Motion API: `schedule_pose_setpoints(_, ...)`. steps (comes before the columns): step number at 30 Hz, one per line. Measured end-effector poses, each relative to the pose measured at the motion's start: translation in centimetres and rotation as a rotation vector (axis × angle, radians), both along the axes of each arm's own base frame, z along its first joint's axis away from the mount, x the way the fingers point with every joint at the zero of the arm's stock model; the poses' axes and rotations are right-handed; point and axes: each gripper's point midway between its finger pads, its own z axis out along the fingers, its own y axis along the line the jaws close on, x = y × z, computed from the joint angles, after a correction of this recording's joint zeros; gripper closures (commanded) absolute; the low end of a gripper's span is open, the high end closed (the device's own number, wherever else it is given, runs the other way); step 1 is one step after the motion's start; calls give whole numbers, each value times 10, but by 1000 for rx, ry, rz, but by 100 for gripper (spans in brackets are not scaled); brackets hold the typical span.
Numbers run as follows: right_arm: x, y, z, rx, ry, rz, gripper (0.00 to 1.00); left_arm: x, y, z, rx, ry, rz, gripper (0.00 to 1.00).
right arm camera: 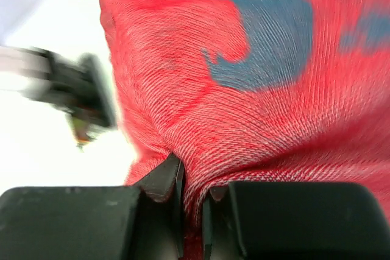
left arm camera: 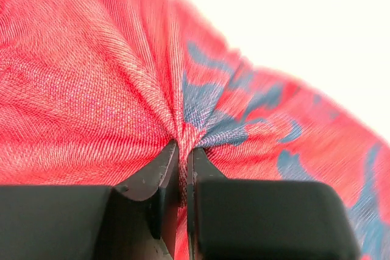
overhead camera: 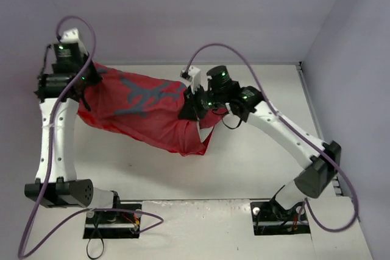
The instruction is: Put the pillow into the pillowcase
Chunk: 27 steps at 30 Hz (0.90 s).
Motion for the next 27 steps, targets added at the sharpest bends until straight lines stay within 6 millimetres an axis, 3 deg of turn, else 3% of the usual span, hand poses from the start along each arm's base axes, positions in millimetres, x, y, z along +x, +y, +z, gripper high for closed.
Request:
schedule_pose_setpoints(3,-21,7,98,181,-68,47,97,0,-3,103,33,-257,-43,100)
schedule_pose_setpoints(5,-27,-1,153,287,-107,22,83,-4,-6,168,47,-425,-70,100)
schedule_pose_setpoints(6,-26,-10,177,338,-122,-11,82,1,-11,191,42,-486,-95,100)
schedule_pose_setpoints(8,-12,-28,198,395,-122,-104,81,9,-23,224,35,-583,-141,85)
schedule_pose_setpoints(9,3,-41,198,407,-95,-182,78,18,-34,232,30,-613,-173,62)
schedule_pose_setpoints(10,19,-54,192,410,-64,-261,77,30,-46,238,31,-640,-208,51)
schedule_pose_setpoints(12,56,-77,161,394,34,-429,74,69,-74,221,20,-615,-280,32)
schedule_pose_setpoints(14,90,-95,112,349,161,-570,68,113,-94,177,13,-519,-322,26)
schedule_pose_setpoints(15,107,-101,80,315,235,-632,59,132,-103,153,6,-470,-339,23)
schedule_pose_setpoints(18,140,-110,-19,179,428,-760,42,190,-122,23,-14,-192,-367,21)
schedule_pose_setpoints(20,146,-108,-62,117,501,-775,39,194,-125,-58,-18,5,-367,21)
schedule_pose_setpoints(22,148,-108,-74,83,484,-758,35,181,-122,-104,-16,146,-361,21)
schedule_pose_setpoints(24,150,-109,-67,69,415,-730,32,167,-117,-107,-11,183,-344,21)
schedule_pose_setpoints(25,152,-110,-59,66,364,-711,31,159,-115,-95,-12,167,-333,21)
schedule_pose_setpoints(27,153,-110,-39,64,252,-671,25,140,-109,-51,-16,85,-306,21)
